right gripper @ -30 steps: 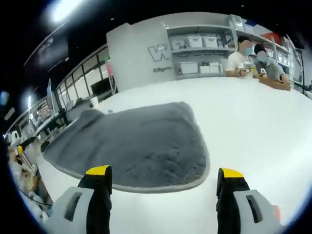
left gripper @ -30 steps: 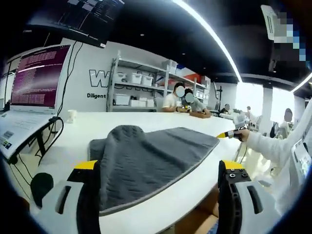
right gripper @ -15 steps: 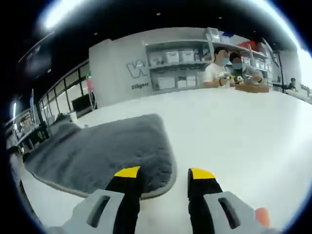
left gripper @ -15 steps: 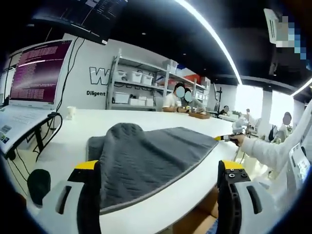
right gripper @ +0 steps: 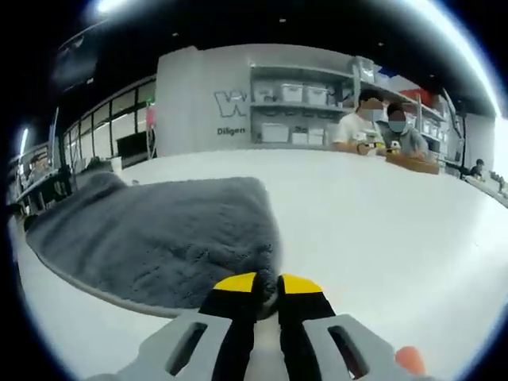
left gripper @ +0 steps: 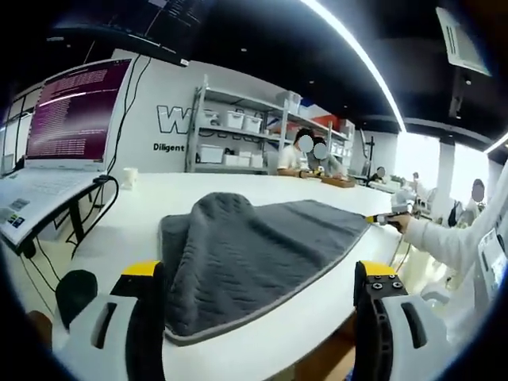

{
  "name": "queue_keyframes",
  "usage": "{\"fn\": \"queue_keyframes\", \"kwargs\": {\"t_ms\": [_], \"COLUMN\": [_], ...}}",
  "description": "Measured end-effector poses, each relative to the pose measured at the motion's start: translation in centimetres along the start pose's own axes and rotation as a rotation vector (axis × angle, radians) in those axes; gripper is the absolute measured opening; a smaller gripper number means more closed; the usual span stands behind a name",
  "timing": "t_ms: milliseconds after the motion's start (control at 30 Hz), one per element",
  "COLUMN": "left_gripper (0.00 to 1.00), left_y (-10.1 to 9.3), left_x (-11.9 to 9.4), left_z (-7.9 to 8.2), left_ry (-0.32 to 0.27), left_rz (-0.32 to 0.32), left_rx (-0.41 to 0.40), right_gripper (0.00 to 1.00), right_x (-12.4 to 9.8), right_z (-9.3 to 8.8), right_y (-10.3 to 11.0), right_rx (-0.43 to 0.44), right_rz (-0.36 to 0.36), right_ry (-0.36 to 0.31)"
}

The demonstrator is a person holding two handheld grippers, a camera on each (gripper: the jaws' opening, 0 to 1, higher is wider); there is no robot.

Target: Open the folded towel by lifting each exposed corner and separating the folded layers until the towel lies flat within the target outline without major curled edges

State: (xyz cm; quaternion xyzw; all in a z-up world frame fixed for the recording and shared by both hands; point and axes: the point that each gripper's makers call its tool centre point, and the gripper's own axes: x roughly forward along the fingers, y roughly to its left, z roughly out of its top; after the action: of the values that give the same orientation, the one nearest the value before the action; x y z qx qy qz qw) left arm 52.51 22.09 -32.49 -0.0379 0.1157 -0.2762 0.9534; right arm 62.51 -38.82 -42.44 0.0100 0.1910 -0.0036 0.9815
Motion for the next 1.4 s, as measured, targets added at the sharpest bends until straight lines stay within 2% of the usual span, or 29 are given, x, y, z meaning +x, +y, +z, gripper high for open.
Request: {"fn": "queue_keyframes", "kwargs": {"t_ms": [300, 367, 600, 833, 1100, 1300, 1400], "left_gripper": [0.98, 0.98, 0.98, 0.98, 0.98, 0.98, 0.98], "left_y": [1.5, 1.9, 2.7, 2.9, 2.5, 1.9, 1.5], "left_x": [-0.4, -0.4, -0.3, 0.0, 0.2, 0.2, 0.2], "left_z": [-0.3, -0.5, -1.2, -1.8, -2.0, -1.8, -1.8], "left_ry": [-0.002, -0.002, 0.005, 0.014, 0.022, 0.024, 0.025], "left_rz": [0.019, 0.021, 0.009, -0.002, -0.005, -0.003, -0.002], "left_rx": [-0.008, -0.019, -0.053, -0.074, -0.07, -0.053, -0.042], "right_gripper": [0.02, 0.02, 0.02, 0.02, 0.03, 0.06, 0.14], "right_x": [-0.9, -1.3, -2.6, -4.1, -4.4, -5.1, -6.2], "right_z": [-0.2, -0.2, -0.6, -1.3, -1.5, -1.3, -1.2], "right_y": [-1.9, -2.8, -3.6, -4.5, -5.0, -5.5, -6.0], "right_rx": [-0.017, -0.045, -0.077, -0.05, -0.041, -0.082, -0.073], "right_rz": [-0.102, -0.14, -0.21, -0.273, -0.273, -0.258, -0.251], "right_ry": [0.032, 0.053, 0.085, 0.101, 0.092, 0.063, 0.048]}}
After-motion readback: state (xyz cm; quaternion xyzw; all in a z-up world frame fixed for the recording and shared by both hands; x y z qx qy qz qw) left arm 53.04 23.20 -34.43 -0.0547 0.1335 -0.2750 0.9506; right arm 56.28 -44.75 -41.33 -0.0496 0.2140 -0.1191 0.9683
